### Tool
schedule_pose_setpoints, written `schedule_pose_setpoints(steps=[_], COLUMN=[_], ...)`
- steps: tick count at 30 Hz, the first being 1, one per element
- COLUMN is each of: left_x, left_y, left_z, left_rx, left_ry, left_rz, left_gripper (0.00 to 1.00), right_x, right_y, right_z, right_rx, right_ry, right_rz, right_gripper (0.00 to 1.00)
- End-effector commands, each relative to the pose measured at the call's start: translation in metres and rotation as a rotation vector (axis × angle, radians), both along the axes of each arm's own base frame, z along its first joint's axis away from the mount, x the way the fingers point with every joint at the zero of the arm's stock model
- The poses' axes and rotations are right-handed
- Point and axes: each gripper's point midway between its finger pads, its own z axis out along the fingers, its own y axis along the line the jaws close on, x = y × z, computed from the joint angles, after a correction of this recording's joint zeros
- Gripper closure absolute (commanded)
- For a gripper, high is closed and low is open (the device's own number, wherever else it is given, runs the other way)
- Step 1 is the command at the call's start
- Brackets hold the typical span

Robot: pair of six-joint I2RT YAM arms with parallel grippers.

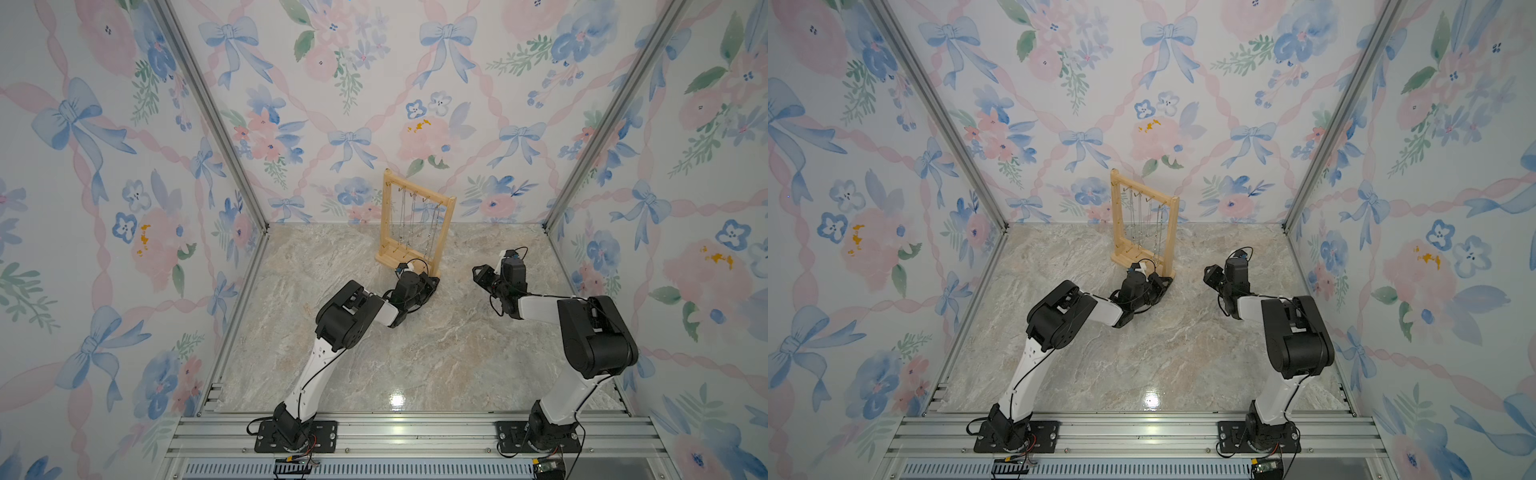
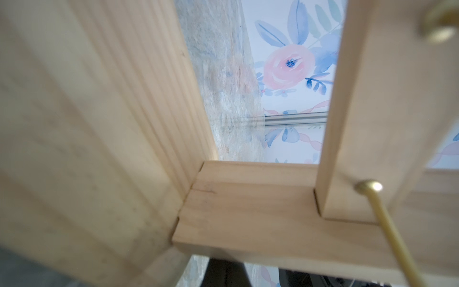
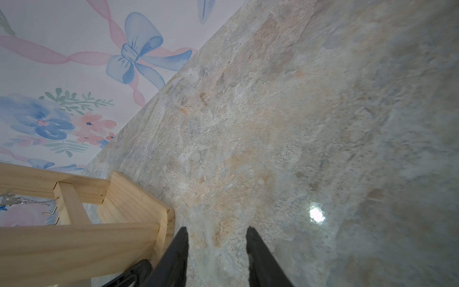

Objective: Take the necklace off the jewelry display stand
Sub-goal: Adjust the stand at the center of the board.

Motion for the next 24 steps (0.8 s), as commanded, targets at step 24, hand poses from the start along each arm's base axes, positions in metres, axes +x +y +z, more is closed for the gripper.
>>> schedule_pose_setpoints(steps=[24], left_x=[-0.039], left_y=[0.057], left_z=[-0.001], left_rx=[0.388], left_ry=[-0.036], left_rz=[-0.043], left_gripper=[1.0], right_x=[-0.004], right_y=[0.003], right_z=[-0.001], right_rx=[-0.052], right_ry=[-0.008], right_rz=[0.01], right_gripper=[0.57])
